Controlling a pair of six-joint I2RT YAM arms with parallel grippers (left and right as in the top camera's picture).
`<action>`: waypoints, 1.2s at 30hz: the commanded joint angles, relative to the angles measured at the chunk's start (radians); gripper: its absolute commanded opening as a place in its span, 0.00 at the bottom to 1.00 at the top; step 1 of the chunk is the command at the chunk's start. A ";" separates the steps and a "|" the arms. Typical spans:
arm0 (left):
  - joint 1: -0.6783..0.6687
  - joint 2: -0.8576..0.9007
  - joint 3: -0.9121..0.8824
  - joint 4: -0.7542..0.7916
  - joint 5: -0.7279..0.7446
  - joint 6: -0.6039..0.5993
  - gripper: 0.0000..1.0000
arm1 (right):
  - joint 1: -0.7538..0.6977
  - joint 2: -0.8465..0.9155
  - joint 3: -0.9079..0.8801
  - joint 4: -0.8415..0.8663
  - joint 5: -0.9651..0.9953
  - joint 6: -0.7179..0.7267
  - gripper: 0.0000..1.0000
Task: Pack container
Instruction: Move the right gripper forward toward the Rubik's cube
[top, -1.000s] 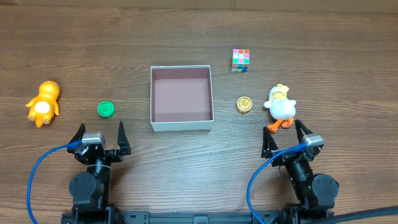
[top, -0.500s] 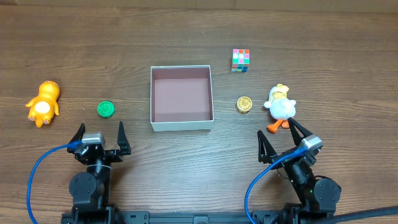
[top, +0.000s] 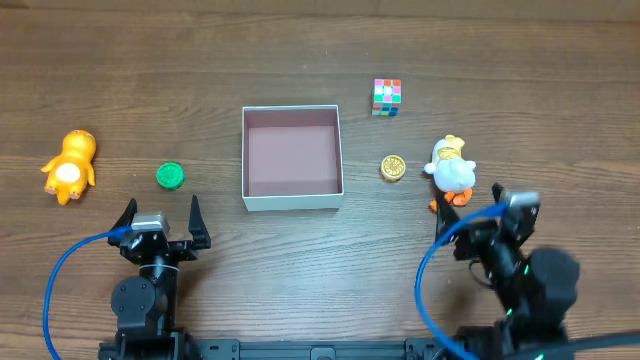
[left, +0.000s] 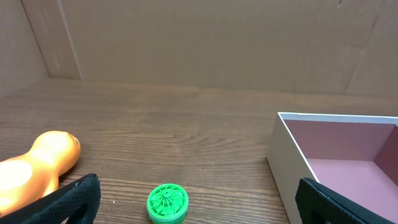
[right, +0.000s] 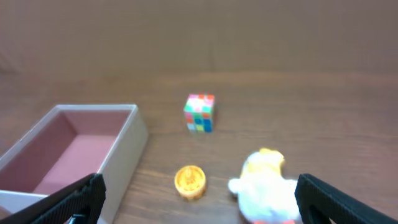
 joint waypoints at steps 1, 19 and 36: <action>0.004 -0.010 -0.003 -0.001 -0.006 0.022 1.00 | 0.000 0.240 0.204 -0.080 0.055 -0.015 1.00; 0.004 -0.010 -0.003 -0.001 -0.006 0.022 1.00 | 0.132 0.938 0.840 -0.484 0.097 0.064 1.00; 0.004 -0.010 -0.003 0.000 -0.006 0.022 1.00 | 0.269 1.151 0.927 -0.448 0.077 0.061 1.00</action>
